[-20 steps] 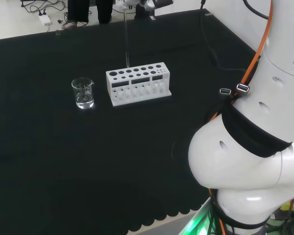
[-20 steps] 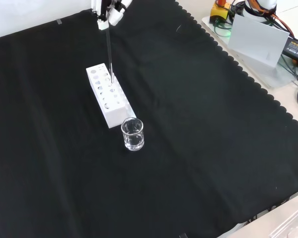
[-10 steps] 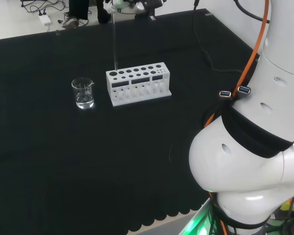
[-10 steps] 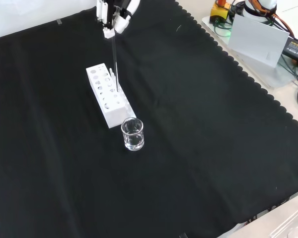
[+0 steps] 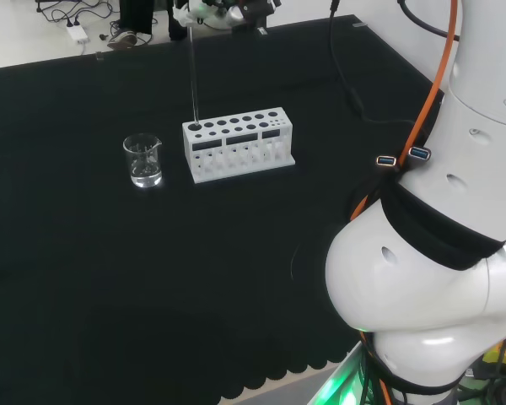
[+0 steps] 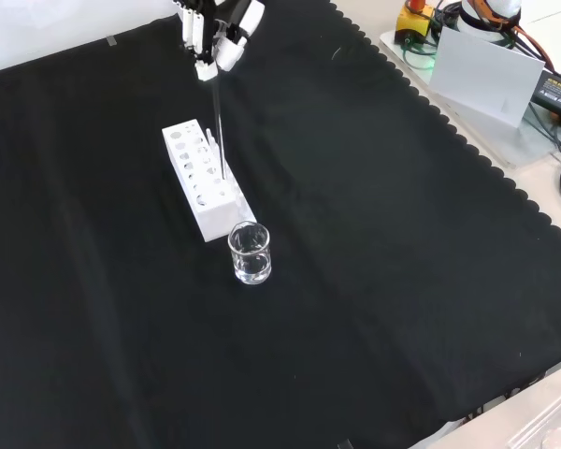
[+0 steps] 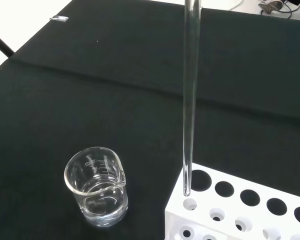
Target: Put the glass rod back on the white test tube rack.
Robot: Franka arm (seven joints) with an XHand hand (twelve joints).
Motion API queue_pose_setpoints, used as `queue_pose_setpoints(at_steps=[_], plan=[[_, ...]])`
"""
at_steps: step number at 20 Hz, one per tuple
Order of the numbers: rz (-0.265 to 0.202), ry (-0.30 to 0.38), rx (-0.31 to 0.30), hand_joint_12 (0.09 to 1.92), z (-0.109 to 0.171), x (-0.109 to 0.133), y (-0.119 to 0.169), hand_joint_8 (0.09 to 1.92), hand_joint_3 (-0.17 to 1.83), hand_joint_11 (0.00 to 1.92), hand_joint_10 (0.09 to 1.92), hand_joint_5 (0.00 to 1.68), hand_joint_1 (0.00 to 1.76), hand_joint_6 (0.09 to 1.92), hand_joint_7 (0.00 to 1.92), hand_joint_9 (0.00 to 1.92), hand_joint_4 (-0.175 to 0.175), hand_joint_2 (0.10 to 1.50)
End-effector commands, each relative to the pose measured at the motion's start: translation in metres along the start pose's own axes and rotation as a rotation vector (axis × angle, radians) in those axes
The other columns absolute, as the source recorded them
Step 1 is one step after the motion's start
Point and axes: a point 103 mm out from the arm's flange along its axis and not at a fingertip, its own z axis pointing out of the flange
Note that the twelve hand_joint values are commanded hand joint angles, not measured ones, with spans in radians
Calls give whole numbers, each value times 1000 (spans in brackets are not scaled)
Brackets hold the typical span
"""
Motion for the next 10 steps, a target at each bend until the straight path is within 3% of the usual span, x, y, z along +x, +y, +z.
queue_pose_setpoints(at_steps=[1,10], plan=[[5,4,-1,618,0,-3,0,1071,-175,1700,755,1309,1304,145,1148,1731,-175,1118],[26,4,-2,618,-2,-16,-4,1069,-175,1701,755,1312,1305,138,1149,1731,-175,1118]])
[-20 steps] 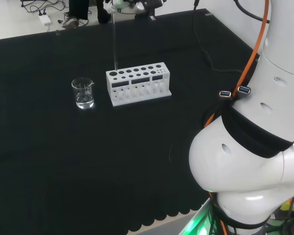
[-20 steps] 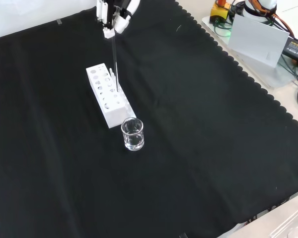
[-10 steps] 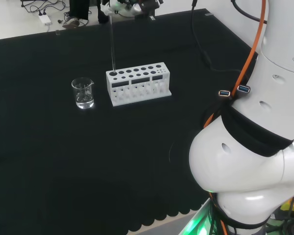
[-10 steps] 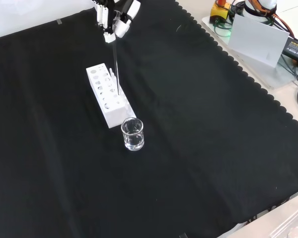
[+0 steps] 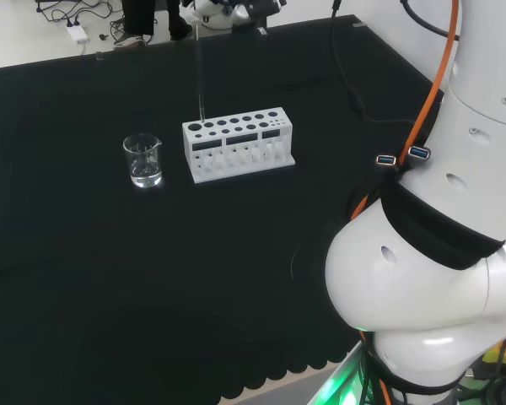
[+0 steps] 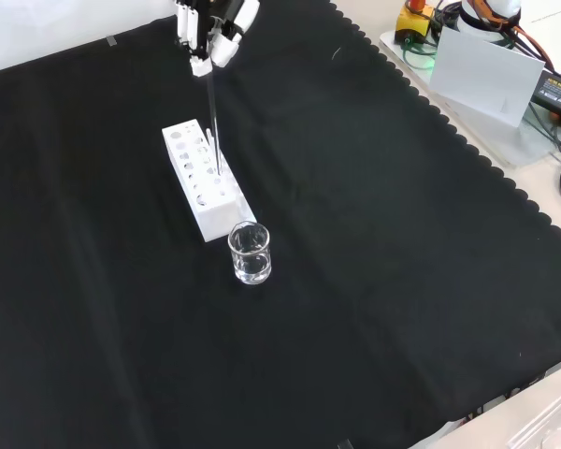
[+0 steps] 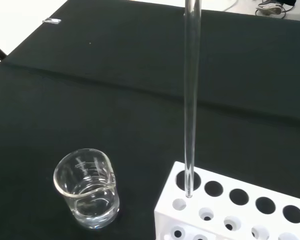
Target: Put the glass rod back on the white test tube rack.
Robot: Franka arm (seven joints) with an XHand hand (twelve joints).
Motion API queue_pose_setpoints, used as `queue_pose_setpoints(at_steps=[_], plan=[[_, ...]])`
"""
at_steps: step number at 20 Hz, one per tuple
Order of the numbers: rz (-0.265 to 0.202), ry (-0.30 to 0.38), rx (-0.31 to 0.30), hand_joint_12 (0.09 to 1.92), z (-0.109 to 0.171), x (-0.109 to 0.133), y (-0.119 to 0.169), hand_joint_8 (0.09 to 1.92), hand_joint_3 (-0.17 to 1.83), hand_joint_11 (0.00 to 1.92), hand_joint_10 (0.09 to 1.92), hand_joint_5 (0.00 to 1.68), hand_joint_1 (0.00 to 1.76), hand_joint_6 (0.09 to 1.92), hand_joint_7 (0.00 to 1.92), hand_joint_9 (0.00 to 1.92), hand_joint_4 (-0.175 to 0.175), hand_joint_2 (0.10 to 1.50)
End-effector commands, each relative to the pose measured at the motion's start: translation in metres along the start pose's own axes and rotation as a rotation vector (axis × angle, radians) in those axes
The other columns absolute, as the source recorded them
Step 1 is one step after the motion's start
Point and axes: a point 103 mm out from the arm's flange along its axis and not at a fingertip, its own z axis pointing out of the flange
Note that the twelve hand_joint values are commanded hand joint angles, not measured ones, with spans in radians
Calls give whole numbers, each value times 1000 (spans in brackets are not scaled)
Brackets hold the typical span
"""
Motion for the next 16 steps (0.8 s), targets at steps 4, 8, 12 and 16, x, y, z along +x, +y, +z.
queue_pose_setpoints(at_steps=[4,8,12,16], plan=[[8,19,-1,618,0,-4,-3,1068,-175,1701,755,1313,1305,136,1149,1731,-175,1118],[3,20,3,618,2,-3,-3,1068,-175,1701,755,1314,1305,134,1149,1731,-175,1118],[6,16,8,618,4,-4,-1,1068,-175,1701,755,1314,1305,133,1149,1731,-175,1117],[10,18,13,618,5,-6,0,1067,-175,1701,754,1315,1305,131,1149,1731,-175,1117]])
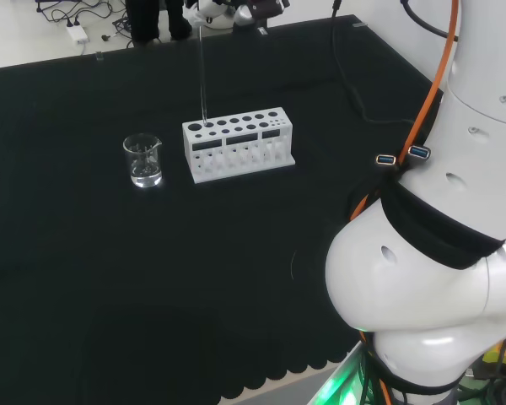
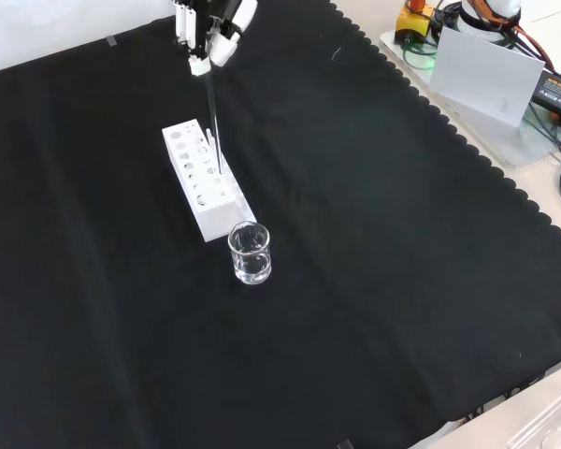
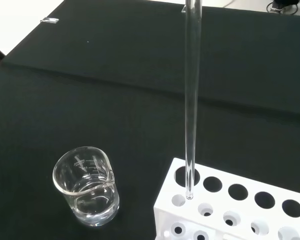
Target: Put the glass rod back on the white test tube rack.
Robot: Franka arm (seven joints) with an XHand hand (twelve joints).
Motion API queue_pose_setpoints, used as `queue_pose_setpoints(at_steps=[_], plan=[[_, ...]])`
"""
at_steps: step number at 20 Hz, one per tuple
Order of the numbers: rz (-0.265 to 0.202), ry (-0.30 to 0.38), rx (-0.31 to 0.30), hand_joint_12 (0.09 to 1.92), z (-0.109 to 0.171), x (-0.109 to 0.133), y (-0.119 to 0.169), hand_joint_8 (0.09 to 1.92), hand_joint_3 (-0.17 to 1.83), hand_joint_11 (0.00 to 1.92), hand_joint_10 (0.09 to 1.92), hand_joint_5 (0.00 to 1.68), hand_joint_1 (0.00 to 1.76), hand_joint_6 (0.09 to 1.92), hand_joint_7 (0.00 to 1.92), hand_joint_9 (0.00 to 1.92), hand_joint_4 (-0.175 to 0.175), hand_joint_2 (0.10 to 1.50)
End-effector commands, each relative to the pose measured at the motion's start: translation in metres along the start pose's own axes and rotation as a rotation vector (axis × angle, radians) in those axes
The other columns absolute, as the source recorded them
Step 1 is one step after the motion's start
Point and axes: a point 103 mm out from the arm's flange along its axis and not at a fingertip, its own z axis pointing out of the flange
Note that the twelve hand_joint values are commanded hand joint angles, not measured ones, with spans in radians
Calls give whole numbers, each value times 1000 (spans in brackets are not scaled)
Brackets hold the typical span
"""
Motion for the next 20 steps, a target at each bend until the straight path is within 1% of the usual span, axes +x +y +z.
queue_pose_setpoints(at_steps=[1,3,7,14,20], plan=[[4,5,7,618,2,-3,1,1067,-175,1701,754,1315,1305,130,1150,1731,-175,1117],[5,16,10,618,6,-10,1,1067,-175,1702,754,1316,1305,130,1150,1731,-175,1117],[15,15,10,618,12,-19,1,1066,-175,1702,754,1316,1305,128,1150,1731,-175,1117],[15,18,17,618,13,-19,2,1064,-175,1702,754,1317,1305,125,1151,1731,-175,1117],[13,12,30,617,23,-18,8,1063,-175,1703,754,1318,1305,123,1152,1730,-175,1117]])
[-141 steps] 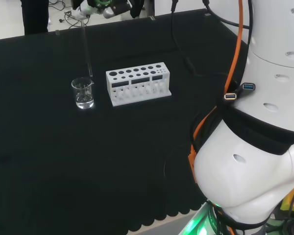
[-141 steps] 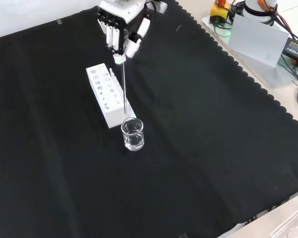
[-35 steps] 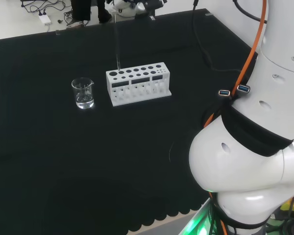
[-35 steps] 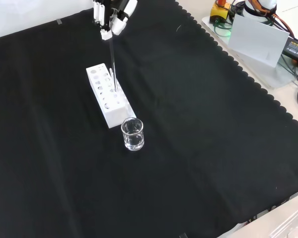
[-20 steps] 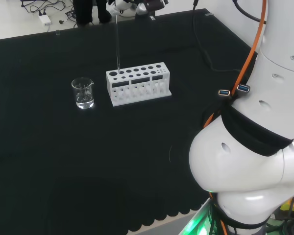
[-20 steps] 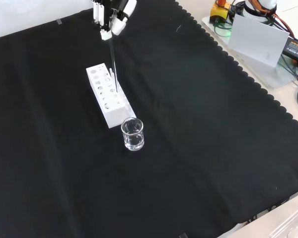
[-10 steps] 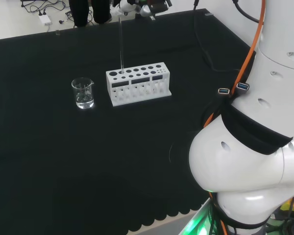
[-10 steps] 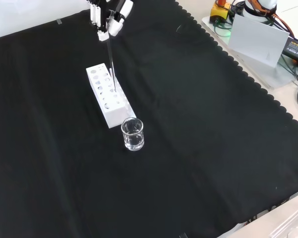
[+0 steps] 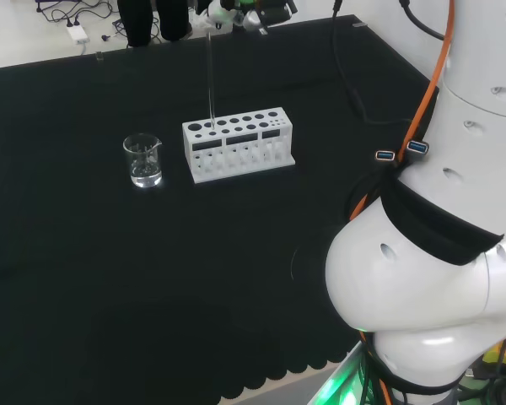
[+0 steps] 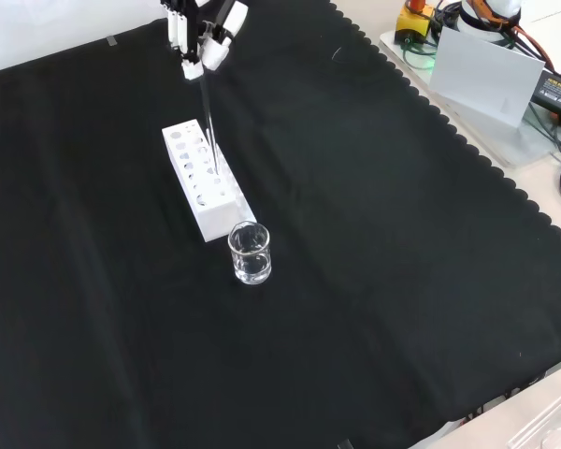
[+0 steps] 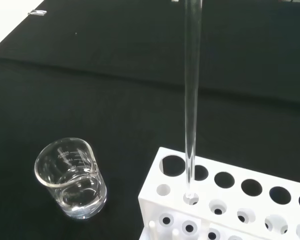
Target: Put the glass rod back on the white test tube rack.
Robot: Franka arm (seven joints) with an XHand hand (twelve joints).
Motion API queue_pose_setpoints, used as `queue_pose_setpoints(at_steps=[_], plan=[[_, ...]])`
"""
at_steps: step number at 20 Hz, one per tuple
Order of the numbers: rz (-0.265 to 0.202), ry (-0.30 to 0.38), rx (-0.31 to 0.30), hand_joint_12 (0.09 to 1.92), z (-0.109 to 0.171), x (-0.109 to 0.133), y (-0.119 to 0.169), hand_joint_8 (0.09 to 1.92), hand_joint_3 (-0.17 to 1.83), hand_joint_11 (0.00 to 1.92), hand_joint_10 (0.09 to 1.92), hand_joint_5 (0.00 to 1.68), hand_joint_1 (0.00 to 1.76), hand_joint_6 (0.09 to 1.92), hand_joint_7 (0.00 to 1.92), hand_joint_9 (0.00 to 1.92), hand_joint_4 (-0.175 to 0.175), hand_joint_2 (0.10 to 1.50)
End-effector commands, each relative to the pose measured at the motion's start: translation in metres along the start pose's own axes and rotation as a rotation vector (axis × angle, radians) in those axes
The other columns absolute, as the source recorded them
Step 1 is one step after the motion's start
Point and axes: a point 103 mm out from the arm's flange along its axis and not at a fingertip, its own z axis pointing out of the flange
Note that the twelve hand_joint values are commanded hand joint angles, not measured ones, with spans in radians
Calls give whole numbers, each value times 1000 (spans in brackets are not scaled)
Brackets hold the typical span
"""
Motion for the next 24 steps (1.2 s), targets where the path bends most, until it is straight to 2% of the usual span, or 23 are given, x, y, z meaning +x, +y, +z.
queue_pose_setpoints(at_steps=[1,9,14,19,24], plan=[[-1,-3,8,617,7,1,4,1063,-175,1703,754,1318,1305,123,1152,1730,-175,1117],[-8,6,12,617,8,1,14,1061,-175,1703,754,1319,1305,120,1152,1730,-175,1117],[-16,-10,11,617,5,3,18,1060,-175,1704,754,1319,1305,119,1153,1731,-175,1117],[-5,-8,17,618,9,5,20,1058,-175,1705,754,1319,1305,118,1154,1731,-175,1117],[7,27,18,618,14,4,22,1057,-175,1705,754,1319,1305,118,1154,1732,-175,1117]])
